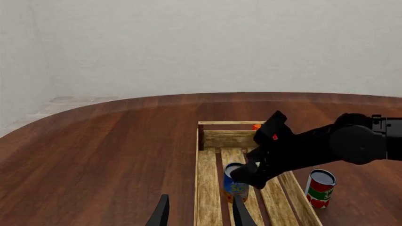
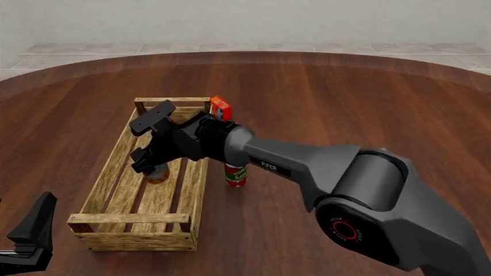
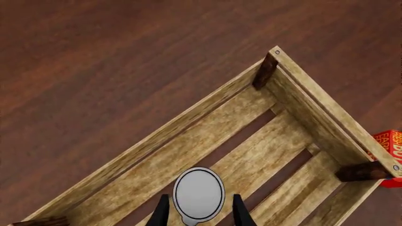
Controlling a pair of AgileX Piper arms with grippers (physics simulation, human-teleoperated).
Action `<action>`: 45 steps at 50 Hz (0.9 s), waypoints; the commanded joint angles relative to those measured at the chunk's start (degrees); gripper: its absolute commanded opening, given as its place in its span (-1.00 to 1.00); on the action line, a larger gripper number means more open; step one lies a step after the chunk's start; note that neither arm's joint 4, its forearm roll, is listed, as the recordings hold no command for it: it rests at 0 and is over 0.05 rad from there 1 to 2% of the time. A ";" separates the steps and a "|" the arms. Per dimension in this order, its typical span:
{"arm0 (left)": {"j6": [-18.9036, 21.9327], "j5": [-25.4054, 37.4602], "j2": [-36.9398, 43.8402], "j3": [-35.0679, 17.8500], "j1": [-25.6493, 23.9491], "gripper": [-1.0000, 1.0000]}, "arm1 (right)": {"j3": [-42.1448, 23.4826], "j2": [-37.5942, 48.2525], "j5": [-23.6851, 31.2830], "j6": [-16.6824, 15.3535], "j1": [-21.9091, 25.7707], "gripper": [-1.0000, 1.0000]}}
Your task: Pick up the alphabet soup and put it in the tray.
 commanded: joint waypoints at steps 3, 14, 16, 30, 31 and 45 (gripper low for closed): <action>0.00 0.00 0.00 0.00 0.00 1.00 | -0.04 -0.04 -0.01 0.10 0.00 1.00; 0.00 0.00 0.00 0.00 0.00 1.00 | 11.42 -9.25 -5.18 0.60 2.79 1.00; 0.00 0.00 0.00 0.00 0.00 1.00 | 11.42 -9.25 -5.18 0.60 2.79 1.00; 0.00 0.00 0.00 0.00 0.00 1.00 | 14.81 -13.08 -6.37 0.45 2.65 1.00; 0.00 0.00 0.00 0.00 0.00 1.00 | 14.88 -13.18 -6.37 0.35 2.64 1.00; 0.00 0.00 0.00 0.00 0.00 1.00 | 18.88 -16.80 -9.18 0.54 2.04 1.00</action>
